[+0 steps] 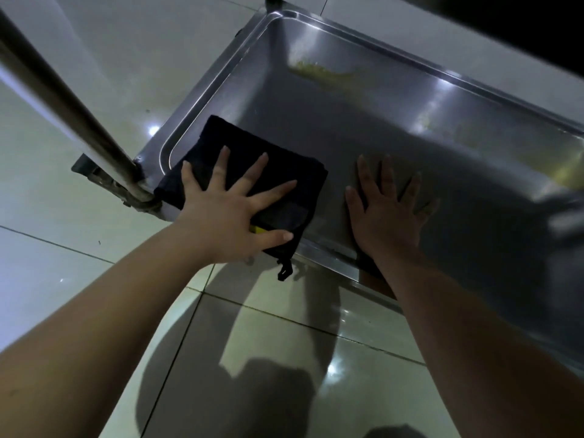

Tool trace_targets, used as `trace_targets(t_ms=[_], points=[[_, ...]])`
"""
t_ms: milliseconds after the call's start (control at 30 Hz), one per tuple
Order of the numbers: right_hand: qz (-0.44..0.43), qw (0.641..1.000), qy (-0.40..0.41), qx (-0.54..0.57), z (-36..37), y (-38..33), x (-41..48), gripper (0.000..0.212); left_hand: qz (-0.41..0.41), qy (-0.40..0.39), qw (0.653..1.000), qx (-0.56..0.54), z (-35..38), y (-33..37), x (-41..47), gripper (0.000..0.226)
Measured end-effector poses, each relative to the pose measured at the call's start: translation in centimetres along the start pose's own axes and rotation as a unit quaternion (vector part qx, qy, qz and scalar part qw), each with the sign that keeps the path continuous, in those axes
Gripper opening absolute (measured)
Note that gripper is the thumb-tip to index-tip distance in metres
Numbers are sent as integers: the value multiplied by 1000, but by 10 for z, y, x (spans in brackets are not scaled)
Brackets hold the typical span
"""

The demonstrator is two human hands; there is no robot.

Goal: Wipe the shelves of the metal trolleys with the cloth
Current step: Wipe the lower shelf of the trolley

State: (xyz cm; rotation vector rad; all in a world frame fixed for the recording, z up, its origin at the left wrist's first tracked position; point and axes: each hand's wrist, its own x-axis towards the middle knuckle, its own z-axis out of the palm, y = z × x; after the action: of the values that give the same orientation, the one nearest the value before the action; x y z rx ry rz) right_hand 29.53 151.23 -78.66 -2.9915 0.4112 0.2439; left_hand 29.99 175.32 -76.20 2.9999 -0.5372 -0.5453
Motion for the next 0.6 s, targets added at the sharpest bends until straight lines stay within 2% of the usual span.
trace_targets(t_ms=[100,200,367,600], points=[[-46,998,-44,14,-12,21,8,59,-1,-2,1000,-4,-2,3,6,78],[-113,993,-42,-4,-21,68,2,65,-3,13,1000,3,0,3,3,77],[-69,996,2,-51,-6,88,-16,68,16,24,999,41,-2,45,44,71],[-69,997,12,-33,-5,92,-15,70,55,44,997,-12,-38,118,155,72]])
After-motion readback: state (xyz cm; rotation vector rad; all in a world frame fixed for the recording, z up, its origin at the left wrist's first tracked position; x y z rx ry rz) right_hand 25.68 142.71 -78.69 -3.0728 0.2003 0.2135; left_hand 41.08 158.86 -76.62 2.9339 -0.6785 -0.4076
